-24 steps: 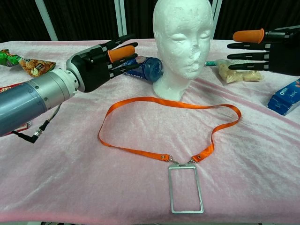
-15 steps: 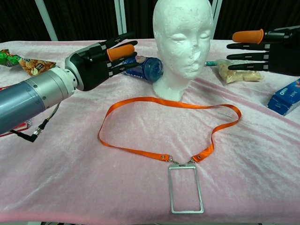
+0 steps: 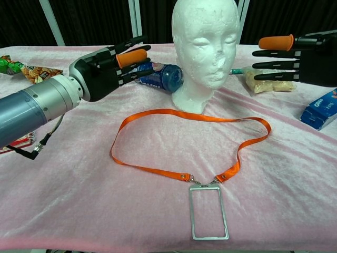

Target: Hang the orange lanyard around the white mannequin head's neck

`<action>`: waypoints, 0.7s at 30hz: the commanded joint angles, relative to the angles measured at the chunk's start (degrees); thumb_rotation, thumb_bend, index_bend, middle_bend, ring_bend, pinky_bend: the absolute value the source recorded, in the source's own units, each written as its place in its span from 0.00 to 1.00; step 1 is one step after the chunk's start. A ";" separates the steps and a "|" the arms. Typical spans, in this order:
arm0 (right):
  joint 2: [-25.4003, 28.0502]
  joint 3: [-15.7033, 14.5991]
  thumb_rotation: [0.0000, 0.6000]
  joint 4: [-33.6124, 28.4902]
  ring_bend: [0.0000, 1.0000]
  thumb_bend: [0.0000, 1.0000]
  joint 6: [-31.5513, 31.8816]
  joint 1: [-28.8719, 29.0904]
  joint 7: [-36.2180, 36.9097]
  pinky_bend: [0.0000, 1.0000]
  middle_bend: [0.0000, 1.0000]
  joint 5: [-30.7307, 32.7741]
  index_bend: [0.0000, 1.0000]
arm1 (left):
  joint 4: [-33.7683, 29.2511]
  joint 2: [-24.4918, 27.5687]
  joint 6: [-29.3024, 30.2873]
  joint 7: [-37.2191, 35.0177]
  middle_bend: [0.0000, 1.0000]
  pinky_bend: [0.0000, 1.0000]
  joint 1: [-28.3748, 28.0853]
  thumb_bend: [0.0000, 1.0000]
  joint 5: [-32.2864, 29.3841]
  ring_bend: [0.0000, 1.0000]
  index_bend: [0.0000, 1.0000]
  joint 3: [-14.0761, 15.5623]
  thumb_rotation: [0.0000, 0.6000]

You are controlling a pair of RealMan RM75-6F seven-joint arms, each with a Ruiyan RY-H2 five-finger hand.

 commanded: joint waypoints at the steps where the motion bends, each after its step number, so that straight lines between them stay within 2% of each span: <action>1: -0.15 0.15 1.00 0.14 0.14 0.23 -0.12 0.09 -0.26 0.14 0.08 0.09 0.15 | 0.00 0.13 -0.34 -0.11 0.00 0.10 -0.25 0.15 0.07 0.00 0.08 0.08 1.00; 17: 0.01 -0.57 1.00 -0.13 0.14 0.23 0.86 0.40 -5.23 0.14 0.08 -0.57 0.15 | -1.57 0.91 0.02 1.91 0.00 0.10 -0.39 0.15 0.09 0.00 0.08 0.26 1.00; 21: 0.39 -2.59 1.00 0.31 0.14 0.23 2.80 0.83 -11.29 0.14 0.09 -1.93 0.16 | -2.09 1.58 0.53 4.15 0.00 0.09 -0.17 0.15 0.11 0.00 0.08 0.33 1.00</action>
